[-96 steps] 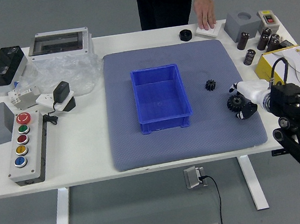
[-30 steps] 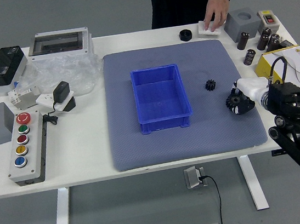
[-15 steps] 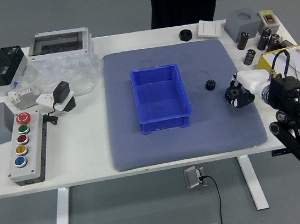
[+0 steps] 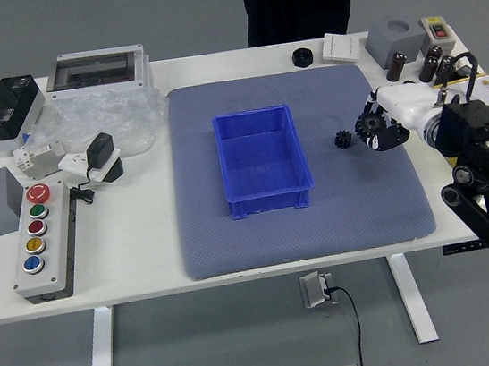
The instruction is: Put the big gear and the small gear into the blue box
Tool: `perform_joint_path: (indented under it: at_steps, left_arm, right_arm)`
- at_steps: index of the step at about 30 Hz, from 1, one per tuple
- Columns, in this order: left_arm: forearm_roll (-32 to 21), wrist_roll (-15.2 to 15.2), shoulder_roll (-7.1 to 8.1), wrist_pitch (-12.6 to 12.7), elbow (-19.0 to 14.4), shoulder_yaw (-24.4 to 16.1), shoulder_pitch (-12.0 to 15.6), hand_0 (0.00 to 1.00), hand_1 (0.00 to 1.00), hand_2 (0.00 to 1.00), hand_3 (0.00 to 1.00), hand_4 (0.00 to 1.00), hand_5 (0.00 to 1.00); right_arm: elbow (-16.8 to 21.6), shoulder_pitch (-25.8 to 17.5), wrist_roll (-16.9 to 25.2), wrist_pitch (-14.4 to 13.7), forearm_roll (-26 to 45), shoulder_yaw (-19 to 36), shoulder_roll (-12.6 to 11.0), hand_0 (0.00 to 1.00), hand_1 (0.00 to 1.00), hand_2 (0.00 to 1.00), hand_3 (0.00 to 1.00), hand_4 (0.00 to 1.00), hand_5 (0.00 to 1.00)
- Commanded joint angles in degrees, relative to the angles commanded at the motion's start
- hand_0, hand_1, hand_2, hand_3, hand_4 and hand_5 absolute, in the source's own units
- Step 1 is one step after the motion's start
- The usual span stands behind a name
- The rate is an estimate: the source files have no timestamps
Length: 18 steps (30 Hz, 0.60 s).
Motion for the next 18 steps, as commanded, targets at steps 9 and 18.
perform_joint_path:
  at_steps: [9, 18]
  left_arm:
    - [0.36, 0.08, 0.02, -0.05, 0.0, -0.29, 0.05, 0.778, 0.744, 0.729, 0.665, 0.545, 0.228]
    - [0.66, 0.18, -0.04, -0.17, 0.0, -0.21, 0.05, 0.779, 0.745, 0.729, 0.666, 0.546, 0.232]
  right_arm:
    - [3.29, 3.49, 0.05, 0.41, 0.05, -2.48, 1.77, 0.65, 0.486, 0.481, 0.582, 0.551, 0.161]
    - [2.58, 7.78, 0.18, 0.72, 0.56, -6.05, 6.46, 0.651, 0.486, 0.481, 0.58, 0.553, 0.161]
